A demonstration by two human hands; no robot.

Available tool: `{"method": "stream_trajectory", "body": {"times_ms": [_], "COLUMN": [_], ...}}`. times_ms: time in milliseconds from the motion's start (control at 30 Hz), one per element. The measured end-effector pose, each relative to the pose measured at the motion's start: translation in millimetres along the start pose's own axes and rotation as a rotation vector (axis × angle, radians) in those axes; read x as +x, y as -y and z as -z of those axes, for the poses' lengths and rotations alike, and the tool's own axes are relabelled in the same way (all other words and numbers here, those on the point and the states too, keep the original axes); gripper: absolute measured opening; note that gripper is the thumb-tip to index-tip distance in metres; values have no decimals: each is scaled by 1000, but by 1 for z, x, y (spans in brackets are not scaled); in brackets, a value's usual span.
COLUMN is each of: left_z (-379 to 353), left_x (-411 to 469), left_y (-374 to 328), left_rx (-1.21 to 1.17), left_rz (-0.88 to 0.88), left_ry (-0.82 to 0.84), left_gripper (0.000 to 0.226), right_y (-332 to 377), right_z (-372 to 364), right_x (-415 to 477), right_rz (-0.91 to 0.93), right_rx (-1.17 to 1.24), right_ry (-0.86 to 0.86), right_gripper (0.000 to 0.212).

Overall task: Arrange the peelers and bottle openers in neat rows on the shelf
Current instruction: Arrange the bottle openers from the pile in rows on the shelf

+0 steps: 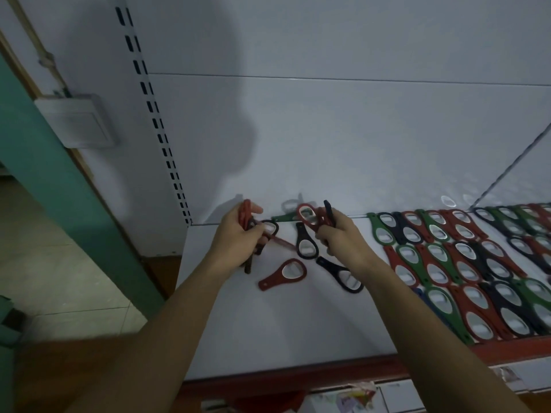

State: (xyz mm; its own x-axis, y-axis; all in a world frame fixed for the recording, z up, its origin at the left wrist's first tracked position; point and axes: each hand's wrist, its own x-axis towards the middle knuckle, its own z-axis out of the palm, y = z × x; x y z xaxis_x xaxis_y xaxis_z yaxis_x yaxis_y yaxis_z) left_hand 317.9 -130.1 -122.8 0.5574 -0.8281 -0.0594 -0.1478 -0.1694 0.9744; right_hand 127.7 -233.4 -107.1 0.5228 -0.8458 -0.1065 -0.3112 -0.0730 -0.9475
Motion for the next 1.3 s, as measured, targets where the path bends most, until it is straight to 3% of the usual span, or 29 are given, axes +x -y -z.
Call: {"method": "stream_trajectory", "body": {"times_ms": [100, 133, 200, 267, 333, 467, 633, 700, 767, 833, 900, 1000, 1133, 1200, 1300], "left_z": [-13, -19, -31, -39, -39, -32, -49, -50, -49, -54, -61, -63, -62, -70, -83], "left_x": [-14, -18, -23, -24, -22, -19, -25, -25, -24, -25, -23, -18, -13, -17, -21], "left_y": [-10, -14, -18, -20, -20, -12, -11, -11, -10, -12, -12, -13, -9, -12, -21], "left_rx": [-385, -538, -790, -903, -945, -965, -1006, -1056, -1113, -1051, -925, -1006, -1028, -983, -1020], "left_rz": [141, 211, 302, 348, 411, 478, 368, 354, 328, 265, 226, 312, 392, 423, 414], "left_ry": [63, 106, 173, 122, 35, -13, 60, 103, 188, 191, 120, 26, -59, -52, 85], "left_gripper": [16, 25, 45, 39, 30, 29, 26, 39, 69, 77, 62, 29, 18, 28, 44], "right_y": [18, 23, 28, 28, 23, 21, 28, 29, 30, 33, 31, 29, 19, 9, 4], "right_z": [-11, -17, -32, -43, -42, -30, -38, -37, -34, -34, -32, -16, 4, 12, 20], "right_x": [-16, -20, -24, -26, -24, -17, -15, -16, -16, -15, -16, -18, -18, -19, -19], "right_rz": [70, 115, 228, 300, 279, 164, 185, 183, 181, 186, 194, 189, 220, 195, 197], "right_rx": [160, 149, 12, -271, -389, -299, -354, -363, -360, -305, -217, -172, -58, -118, -78], "right_ry": [92, 120, 161, 172, 193, 184, 281, 306, 297, 302, 305, 229, 188, 79, -68], "right_gripper": [36, 39, 47, 56, 68, 72, 75, 78, 81, 72, 61, 77, 40, 34, 29]}}
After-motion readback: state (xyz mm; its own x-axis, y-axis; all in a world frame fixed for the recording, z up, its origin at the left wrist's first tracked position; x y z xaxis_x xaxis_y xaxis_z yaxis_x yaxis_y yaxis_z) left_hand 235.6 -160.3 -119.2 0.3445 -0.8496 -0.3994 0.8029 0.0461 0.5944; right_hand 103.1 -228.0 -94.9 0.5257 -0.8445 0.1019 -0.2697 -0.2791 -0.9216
